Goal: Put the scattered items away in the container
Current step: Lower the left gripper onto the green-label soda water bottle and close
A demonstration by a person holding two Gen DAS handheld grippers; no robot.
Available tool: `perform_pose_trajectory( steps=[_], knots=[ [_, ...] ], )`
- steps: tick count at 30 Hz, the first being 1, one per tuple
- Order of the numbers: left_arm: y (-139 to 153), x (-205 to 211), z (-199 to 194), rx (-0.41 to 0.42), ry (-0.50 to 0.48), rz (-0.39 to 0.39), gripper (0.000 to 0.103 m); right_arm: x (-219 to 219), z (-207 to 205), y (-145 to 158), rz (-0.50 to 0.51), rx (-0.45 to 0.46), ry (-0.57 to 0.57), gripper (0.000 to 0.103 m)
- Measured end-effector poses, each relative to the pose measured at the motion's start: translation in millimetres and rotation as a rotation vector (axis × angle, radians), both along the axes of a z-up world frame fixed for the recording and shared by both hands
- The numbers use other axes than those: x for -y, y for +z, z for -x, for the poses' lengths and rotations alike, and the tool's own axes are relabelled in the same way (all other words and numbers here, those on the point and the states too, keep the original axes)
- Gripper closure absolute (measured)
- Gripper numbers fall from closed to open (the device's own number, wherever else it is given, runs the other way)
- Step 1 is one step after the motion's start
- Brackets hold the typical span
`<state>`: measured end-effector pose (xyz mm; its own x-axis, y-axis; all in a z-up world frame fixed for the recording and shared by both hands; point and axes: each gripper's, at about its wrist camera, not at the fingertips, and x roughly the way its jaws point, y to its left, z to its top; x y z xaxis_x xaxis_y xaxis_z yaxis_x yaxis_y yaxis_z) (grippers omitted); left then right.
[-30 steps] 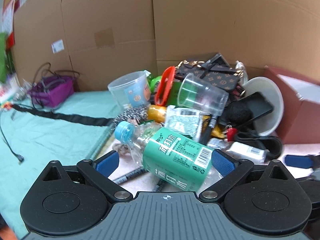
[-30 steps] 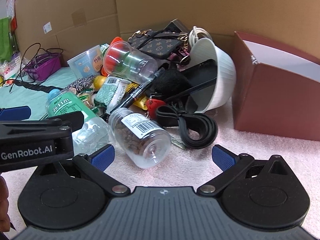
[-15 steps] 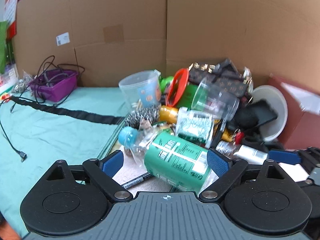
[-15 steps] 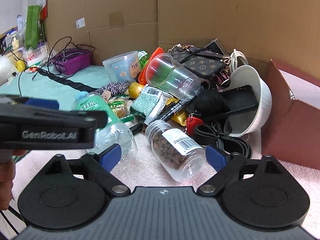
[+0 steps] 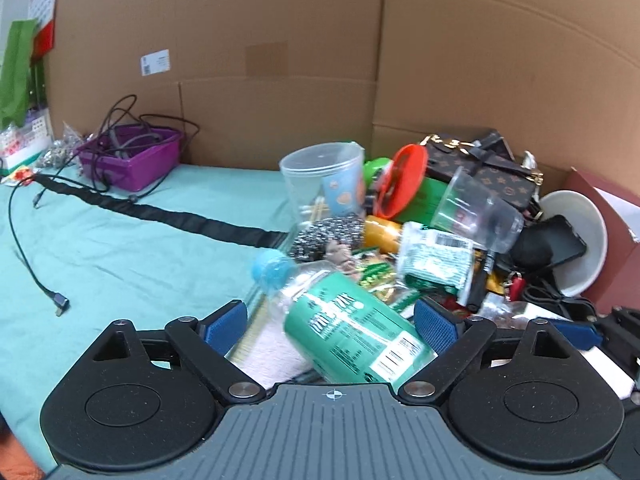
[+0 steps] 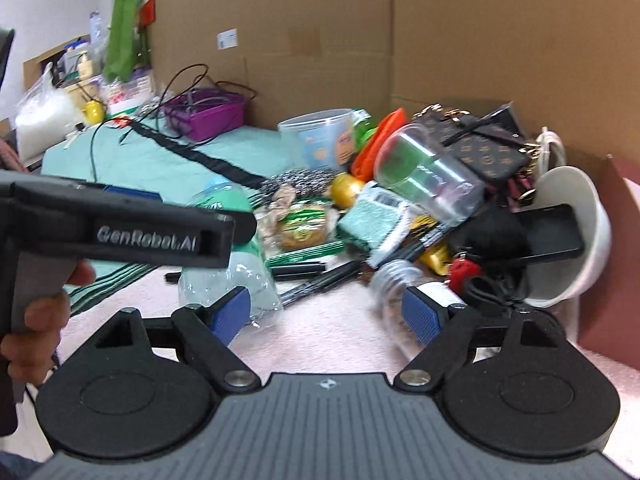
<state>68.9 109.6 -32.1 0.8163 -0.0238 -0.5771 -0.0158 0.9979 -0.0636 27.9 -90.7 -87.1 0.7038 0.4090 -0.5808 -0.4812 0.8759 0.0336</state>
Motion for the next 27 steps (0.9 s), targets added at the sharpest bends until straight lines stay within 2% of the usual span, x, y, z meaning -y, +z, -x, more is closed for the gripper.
perform_pose_trajectory(
  steps=[9, 15, 17, 21, 24, 25, 27],
  knots=[
    [-7, -16, -4, -0.016, -0.033, 0.027, 0.010, -15, 19, -3, -0.041, -0.064, 0.093, 0.017],
    [-11, -20, -7, -0.040, -0.127, 0.073, 0.027, -39, 21, -8, -0.018, -0.058, 0.127, 0.017],
    [-12, -19, -8, -0.051, -0.154, 0.084, 0.038, -43, 24, -10, -0.011, -0.062, 0.146, 0.017],
    [-12, -12, -8, -0.060, -0.182, 0.067, 0.039, -52, 23, -14, -0.005, -0.075, 0.139, 0.017],
    [-9, -18, -8, -0.068, -0.173, 0.089, 0.039, -56, 18, -17, -0.011, -0.079, 0.131, 0.017],
    [-8, -22, -6, -0.070, -0.164, 0.100, 0.033, -57, 18, -18, -0.009, -0.077, 0.128, 0.018],
    [-6, -32, -3, -0.069, -0.137, 0.122, 0.029, -55, 17, -21, 0.002, -0.069, 0.097, 0.020]
  ],
)
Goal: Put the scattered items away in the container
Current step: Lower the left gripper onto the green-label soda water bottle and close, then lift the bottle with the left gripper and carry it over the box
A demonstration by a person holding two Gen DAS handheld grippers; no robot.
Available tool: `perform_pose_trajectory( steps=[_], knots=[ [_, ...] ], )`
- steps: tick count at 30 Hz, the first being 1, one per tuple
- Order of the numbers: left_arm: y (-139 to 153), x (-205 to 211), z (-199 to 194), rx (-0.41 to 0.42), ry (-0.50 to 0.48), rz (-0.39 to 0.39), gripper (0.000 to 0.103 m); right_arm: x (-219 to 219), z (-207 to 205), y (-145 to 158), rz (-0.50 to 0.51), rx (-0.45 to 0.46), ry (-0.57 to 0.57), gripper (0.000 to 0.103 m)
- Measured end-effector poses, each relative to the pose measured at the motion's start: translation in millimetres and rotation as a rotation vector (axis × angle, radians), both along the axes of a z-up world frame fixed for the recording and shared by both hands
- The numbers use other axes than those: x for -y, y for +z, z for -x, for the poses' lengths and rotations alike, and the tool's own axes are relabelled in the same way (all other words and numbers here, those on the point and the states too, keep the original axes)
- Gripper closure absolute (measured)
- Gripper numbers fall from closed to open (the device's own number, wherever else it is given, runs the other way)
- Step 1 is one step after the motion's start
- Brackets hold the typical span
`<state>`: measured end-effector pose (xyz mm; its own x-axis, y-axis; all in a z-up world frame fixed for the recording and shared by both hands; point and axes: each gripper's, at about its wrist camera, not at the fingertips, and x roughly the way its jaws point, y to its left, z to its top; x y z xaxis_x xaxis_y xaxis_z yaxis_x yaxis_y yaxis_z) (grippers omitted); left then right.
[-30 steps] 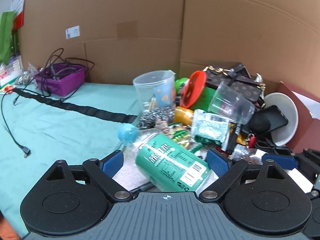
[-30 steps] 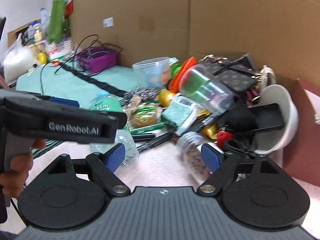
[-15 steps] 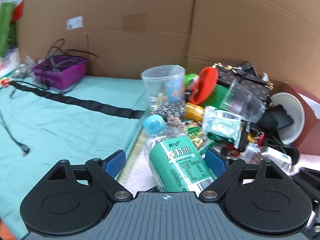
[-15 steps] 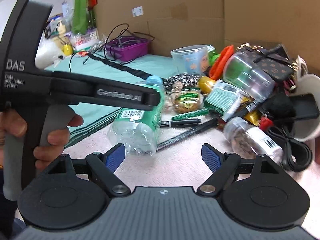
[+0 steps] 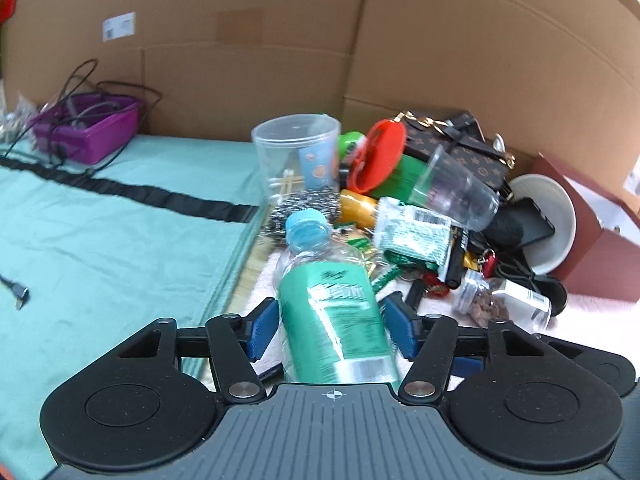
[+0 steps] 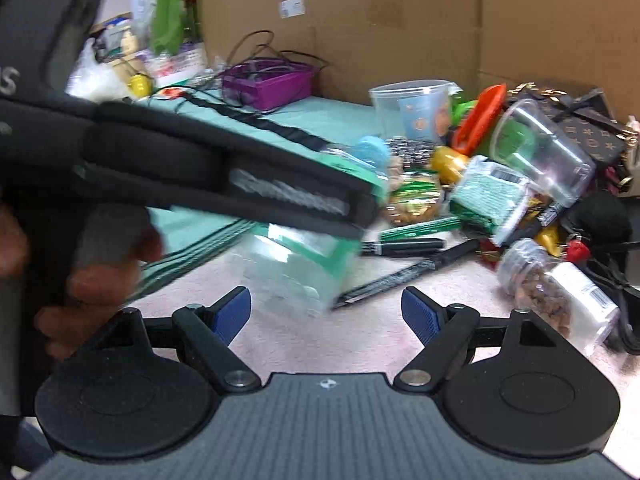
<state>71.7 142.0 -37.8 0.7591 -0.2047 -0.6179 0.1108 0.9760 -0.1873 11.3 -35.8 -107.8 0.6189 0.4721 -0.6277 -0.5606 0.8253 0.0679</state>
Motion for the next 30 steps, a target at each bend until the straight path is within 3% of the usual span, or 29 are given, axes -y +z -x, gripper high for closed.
perform_pose_trajectory(
  steps=[4, 9, 12, 14, 17, 21, 30],
  knots=[
    [2, -20, -1, -0.014, 0.043, 0.040, 0.025, 8, -4, -2, -0.024, -0.035, -0.032, 0.020],
    [-6, -31, -9, -0.069, 0.006, 0.063, 0.026, -12, 6, 1, -0.017, 0.014, 0.064, 0.020],
    [-15, -35, -11, -0.114, -0.018, 0.076, 0.034, -23, 7, -1, -0.007, 0.021, 0.097, 0.020],
    [-19, -39, -11, -0.129, -0.041, 0.084, 0.046, -29, 4, -4, -0.005, 0.018, 0.104, 0.020],
    [-21, -40, -8, -0.128, -0.077, 0.094, 0.048, -31, 0, -8, 0.004, 0.006, 0.104, 0.020],
    [-21, -27, -4, -0.114, -0.139, 0.086, 0.048, -16, 2, -11, -0.010, -0.018, 0.097, 0.019],
    [-26, 22, 2, -0.129, -0.284, 0.068, 0.046, 9, 15, -7, -0.032, 0.037, 0.113, 0.015]
  ],
)
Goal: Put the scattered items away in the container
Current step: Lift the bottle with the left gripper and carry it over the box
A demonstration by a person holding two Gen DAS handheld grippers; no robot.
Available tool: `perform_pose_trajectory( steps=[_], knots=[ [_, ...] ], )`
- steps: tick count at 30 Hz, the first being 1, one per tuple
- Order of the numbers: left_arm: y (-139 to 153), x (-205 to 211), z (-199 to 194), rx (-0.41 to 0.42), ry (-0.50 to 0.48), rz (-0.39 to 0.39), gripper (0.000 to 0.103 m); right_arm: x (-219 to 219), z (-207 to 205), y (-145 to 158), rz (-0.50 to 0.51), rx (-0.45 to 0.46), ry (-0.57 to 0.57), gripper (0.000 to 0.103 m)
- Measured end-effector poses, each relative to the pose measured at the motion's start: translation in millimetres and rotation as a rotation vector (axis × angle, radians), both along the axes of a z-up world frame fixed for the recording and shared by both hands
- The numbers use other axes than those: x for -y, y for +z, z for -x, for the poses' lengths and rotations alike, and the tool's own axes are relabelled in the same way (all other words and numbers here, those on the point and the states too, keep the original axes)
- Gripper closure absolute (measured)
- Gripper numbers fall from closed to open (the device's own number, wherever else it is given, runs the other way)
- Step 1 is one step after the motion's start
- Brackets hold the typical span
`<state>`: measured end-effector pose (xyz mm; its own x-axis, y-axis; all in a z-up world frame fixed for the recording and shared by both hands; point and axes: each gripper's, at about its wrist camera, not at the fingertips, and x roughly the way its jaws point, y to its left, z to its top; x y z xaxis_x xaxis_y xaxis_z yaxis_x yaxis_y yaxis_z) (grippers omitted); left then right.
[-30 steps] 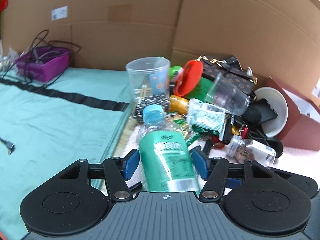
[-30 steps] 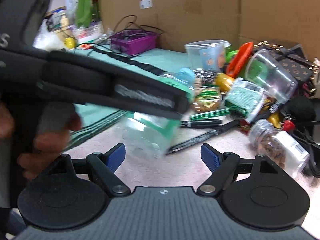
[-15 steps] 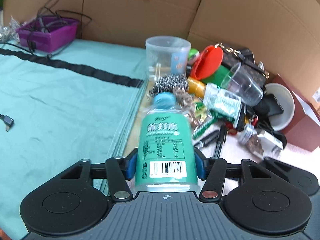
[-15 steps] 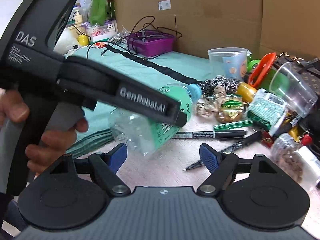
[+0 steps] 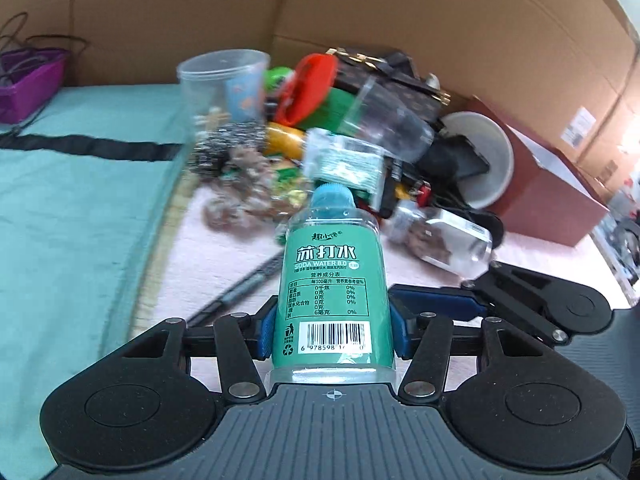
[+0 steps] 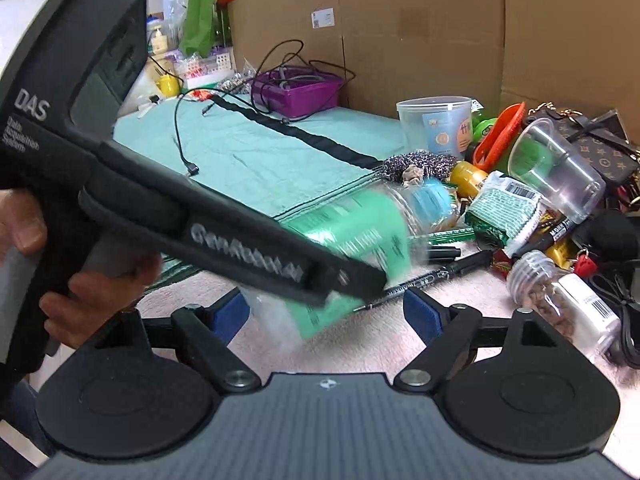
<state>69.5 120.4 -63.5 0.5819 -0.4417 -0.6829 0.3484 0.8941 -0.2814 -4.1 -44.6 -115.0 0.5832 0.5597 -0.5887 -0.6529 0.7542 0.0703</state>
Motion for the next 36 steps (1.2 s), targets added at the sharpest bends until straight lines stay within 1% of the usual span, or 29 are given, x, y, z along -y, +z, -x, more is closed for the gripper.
perform_pose_trajectory(
  steps=[3, 6, 8, 10, 14, 18, 21, 24, 26, 30, 33, 36],
  knots=[
    [1, 11, 1, -0.006, -0.021, -0.023, 0.046, 13, 2, -3, -0.014, -0.005, -0.014, 0.015],
    [1, 20, 3, -0.003, -0.028, -0.056, 0.046, 25, -1, -8, -0.033, -0.046, -0.033, 0.015],
    [2, 25, 5, 0.000, -0.027, -0.063, 0.048, 30, -2, -10, -0.037, -0.061, -0.042, 0.016],
    [7, 31, 8, 0.010, -0.019, -0.069, 0.048, 32, 0, -7, -0.049, -0.062, -0.021, 0.024],
    [23, 45, 14, 0.053, -0.006, -0.070, 0.048, 44, 8, 3, -0.063, -0.032, -0.011, 0.024],
    [42, 68, 15, 0.102, -0.022, -0.067, 0.048, 60, 13, 16, -0.068, 0.021, -0.035, 0.024],
    [58, 93, 10, 0.134, -0.045, -0.056, 0.047, 79, 14, 28, -0.069, 0.060, -0.061, 0.024],
    [75, 123, 0, 0.165, -0.084, -0.029, 0.047, 101, 12, 43, -0.062, 0.111, -0.102, 0.024],
    [86, 145, -8, 0.184, -0.113, -0.009, 0.047, 120, 10, 53, -0.055, 0.147, -0.133, 0.024],
    [108, 194, -23, 0.223, -0.168, 0.003, 0.047, 162, 1, 74, -0.054, 0.202, -0.196, 0.024],
    [119, 231, -35, 0.245, -0.210, 0.009, 0.047, 194, -7, 87, -0.058, 0.230, -0.242, 0.024],
    [123, 265, -52, 0.246, -0.241, 0.025, 0.047, 226, -18, 97, -0.064, 0.242, -0.285, 0.024]
  ],
)
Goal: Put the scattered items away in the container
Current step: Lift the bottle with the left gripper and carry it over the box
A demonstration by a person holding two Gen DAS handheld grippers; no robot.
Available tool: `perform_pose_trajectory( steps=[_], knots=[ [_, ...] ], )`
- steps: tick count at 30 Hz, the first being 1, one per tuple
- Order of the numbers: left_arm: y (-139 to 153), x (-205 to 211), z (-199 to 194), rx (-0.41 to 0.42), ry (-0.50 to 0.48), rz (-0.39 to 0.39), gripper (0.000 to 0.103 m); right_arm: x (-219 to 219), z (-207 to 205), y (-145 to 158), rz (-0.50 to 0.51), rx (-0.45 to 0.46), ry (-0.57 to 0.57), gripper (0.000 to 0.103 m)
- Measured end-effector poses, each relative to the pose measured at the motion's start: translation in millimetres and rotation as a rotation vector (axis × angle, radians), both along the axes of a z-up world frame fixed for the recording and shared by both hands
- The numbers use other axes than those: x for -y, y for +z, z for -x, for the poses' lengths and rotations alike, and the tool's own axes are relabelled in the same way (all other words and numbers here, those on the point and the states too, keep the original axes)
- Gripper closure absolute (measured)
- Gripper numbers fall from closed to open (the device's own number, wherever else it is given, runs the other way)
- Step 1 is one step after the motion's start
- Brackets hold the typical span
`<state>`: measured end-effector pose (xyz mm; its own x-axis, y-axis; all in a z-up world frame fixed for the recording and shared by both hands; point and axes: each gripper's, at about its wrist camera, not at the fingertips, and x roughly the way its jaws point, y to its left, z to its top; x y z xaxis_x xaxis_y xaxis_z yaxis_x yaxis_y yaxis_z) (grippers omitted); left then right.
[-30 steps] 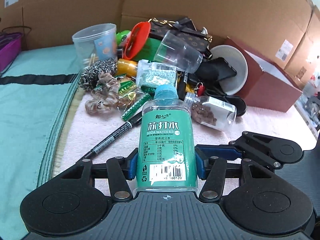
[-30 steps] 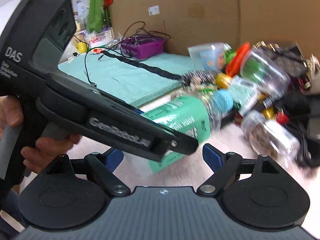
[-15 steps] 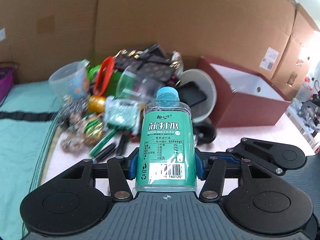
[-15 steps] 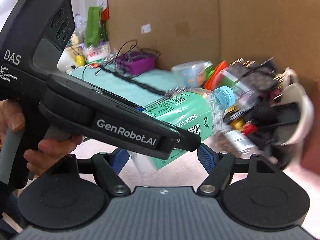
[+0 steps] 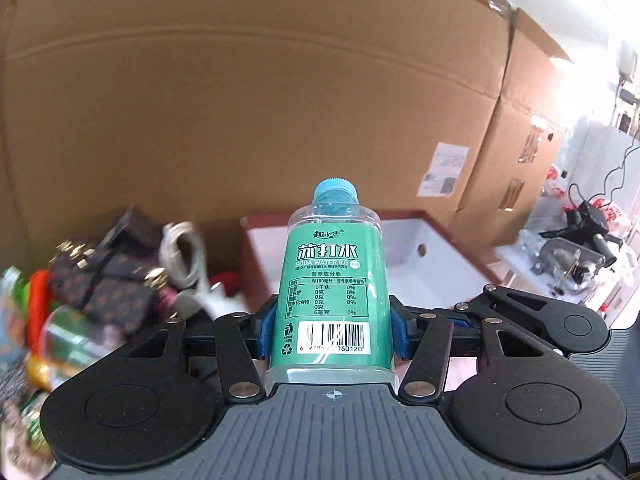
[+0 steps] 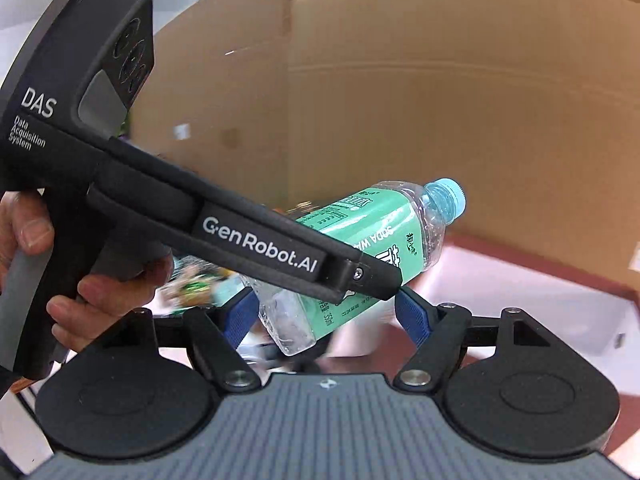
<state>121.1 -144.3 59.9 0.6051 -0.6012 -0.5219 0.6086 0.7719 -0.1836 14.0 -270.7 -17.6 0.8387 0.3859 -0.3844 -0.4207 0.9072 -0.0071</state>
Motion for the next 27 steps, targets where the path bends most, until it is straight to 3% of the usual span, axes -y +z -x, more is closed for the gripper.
perform_pose_trajectory(
  steps=[10, 20, 27],
  knots=[
    [-25, 67, -63, -0.078, -0.012, 0.010, 0.046, 78, -58, -4, -0.053, -0.057, -0.052, 0.024],
    [-56, 80, -96, -0.139, 0.041, -0.040, 0.046, 93, -108, -27, -0.061, -0.157, -0.001, 0.024],
    [-70, 87, -103, -0.125, 0.061, -0.099, 0.046, 94, -126, -40, -0.044, -0.214, 0.007, 0.024]
  ],
)
